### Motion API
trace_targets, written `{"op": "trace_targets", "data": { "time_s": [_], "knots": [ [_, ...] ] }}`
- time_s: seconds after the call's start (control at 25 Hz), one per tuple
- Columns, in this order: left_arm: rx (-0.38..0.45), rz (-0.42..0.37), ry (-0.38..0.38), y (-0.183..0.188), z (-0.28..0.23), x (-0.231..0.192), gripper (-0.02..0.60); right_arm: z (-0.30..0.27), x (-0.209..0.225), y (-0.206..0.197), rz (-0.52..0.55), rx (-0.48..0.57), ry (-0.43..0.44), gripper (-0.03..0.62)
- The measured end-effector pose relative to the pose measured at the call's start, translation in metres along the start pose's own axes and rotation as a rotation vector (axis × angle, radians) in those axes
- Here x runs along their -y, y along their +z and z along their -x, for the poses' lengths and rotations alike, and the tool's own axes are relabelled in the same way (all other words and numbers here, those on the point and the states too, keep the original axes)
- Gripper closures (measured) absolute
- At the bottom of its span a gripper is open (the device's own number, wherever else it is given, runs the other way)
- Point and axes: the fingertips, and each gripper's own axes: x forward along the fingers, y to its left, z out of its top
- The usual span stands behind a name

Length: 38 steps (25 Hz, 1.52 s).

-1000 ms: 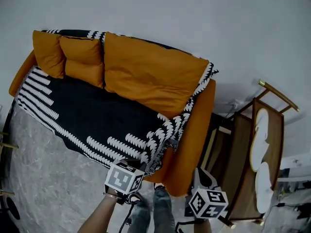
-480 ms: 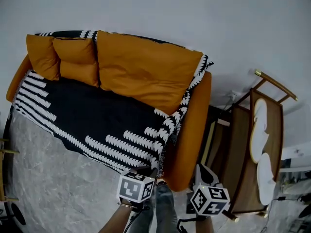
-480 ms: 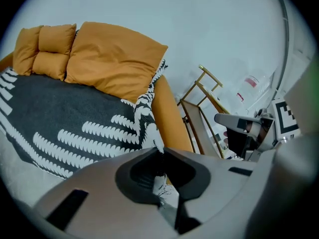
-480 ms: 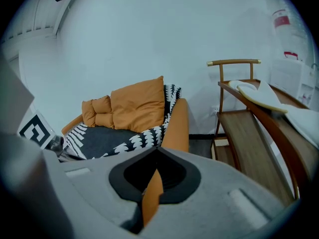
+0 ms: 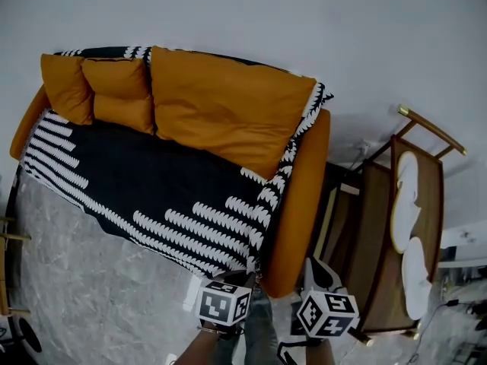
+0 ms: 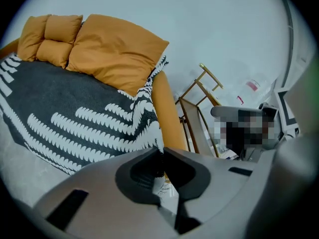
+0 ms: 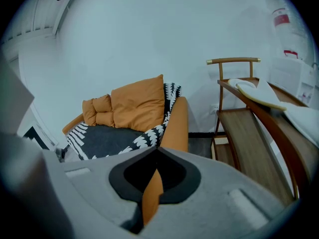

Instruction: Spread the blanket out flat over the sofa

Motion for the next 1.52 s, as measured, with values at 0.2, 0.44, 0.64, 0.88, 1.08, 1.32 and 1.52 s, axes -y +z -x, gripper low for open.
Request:
{"op": "trace_targets", "data": {
  "time_s": [0.2,0.44,0.64,0.88,1.08,1.32,1.52],
  "knots": [
    [-0.005,0.014,-0.006,-0.014,-0.012,0.009,0.555,0.002,0.009,-0.005,-0.007,-0.006,-0.005,0.589],
    [0.009,0.049,-0.026,-0.025,-0.025,0.009,0.555,0.004,0.021,-0.015,-0.008,-0.020,-0.019,0.589],
    [-0.001,0.059,-0.046,-0.033,-0.034,0.008,0.555,0.004,0.026,-0.018,-0.013,-0.027,-0.027,0.589],
    [-0.015,0.082,-0.078,-0.047,-0.047,0.005,0.555,0.001,0.022,-0.021,-0.012,-0.037,-0.025,0.589],
    [-0.016,0.131,-0.099,-0.055,-0.057,-0.003,0.555,-0.003,0.024,-0.023,-0.009,-0.038,-0.024,0.589],
    [-0.018,0.143,-0.163,-0.058,-0.063,-0.003,0.554,-0.008,0.024,-0.022,0.000,-0.054,-0.029,0.589],
    [-0.008,0.115,-0.212,-0.063,-0.072,0.001,0.554,-0.014,0.021,-0.019,0.005,-0.058,-0.027,0.589]
  ]
}}
